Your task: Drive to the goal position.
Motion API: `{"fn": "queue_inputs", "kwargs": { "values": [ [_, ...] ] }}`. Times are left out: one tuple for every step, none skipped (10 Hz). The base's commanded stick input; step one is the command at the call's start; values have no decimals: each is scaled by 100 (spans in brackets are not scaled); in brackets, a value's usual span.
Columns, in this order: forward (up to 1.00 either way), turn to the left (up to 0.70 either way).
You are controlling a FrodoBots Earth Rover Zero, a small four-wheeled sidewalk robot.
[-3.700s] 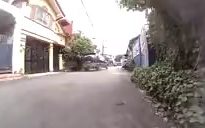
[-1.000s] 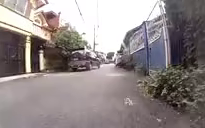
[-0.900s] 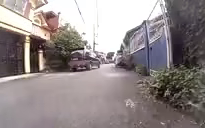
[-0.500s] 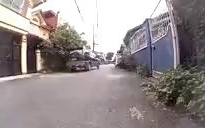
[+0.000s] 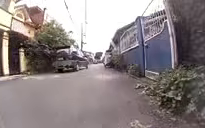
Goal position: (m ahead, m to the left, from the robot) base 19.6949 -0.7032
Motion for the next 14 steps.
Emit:
{"fn": "queue_inputs", "kwargs": {
  "values": [
    [70,0],
    [70,0],
    [70,0],
    [70,0],
    [70,0],
    [70,0],
    [70,0],
    [70,0],
    [70,0],
    [70,0],
    [70,0],
    [70,0],
    [70,0],
    [70,0]
  ]
}}
